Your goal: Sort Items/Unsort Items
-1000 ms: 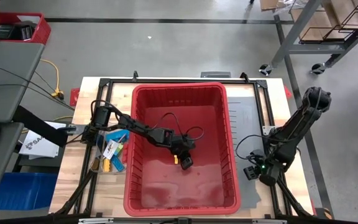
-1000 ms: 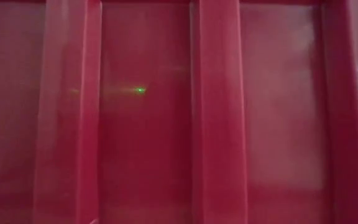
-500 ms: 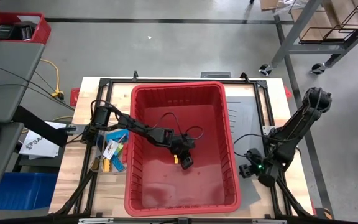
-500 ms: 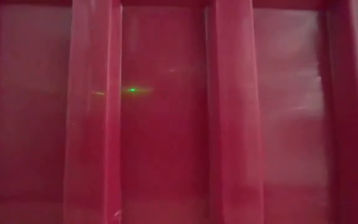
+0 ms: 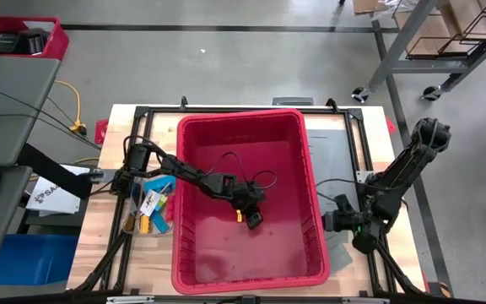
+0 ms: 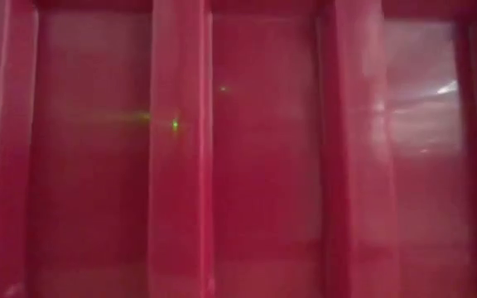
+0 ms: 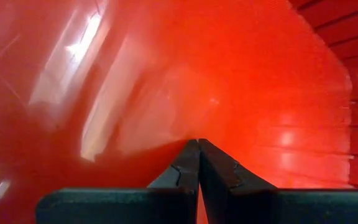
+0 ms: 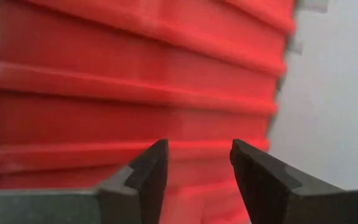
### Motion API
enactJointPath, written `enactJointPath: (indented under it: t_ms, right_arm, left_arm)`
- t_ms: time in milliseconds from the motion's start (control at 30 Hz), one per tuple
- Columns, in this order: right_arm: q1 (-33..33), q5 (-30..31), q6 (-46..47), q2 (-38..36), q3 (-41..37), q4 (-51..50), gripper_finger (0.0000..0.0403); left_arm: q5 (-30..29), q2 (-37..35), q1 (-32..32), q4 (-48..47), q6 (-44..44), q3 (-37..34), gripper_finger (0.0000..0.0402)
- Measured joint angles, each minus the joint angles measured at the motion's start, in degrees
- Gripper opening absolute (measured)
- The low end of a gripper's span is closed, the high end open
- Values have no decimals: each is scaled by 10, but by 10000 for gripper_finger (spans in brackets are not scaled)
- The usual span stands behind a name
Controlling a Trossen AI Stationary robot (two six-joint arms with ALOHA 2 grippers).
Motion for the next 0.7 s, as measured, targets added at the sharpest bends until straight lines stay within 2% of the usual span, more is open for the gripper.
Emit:
enactJointPath:
  t_ms: [67, 167, 367, 533, 700]
  right_arm:
    - [-16, -13, -12, -2, 1, 9, 156]
    - [-25, -77, -33, -1, 1, -25, 148]
    - [-48, -196, 46, -1, 0, -196, 147]
    - [-135, -212, 39, -1, 0, -283, 147]
    - [-220, -314, 51, -10, 0, -372, 161]
  left_arm:
    - [2, 0, 0, 1, 0, 0, 0]
    - [8, 0, 0, -1, 0, 0, 0]
    - [20, -1, 0, -1, -10, 0, 0]
    - [23, -3, 1, -2, -8, 0, 0]
    - [23, -10, 17, -3, -17, -2, 0]
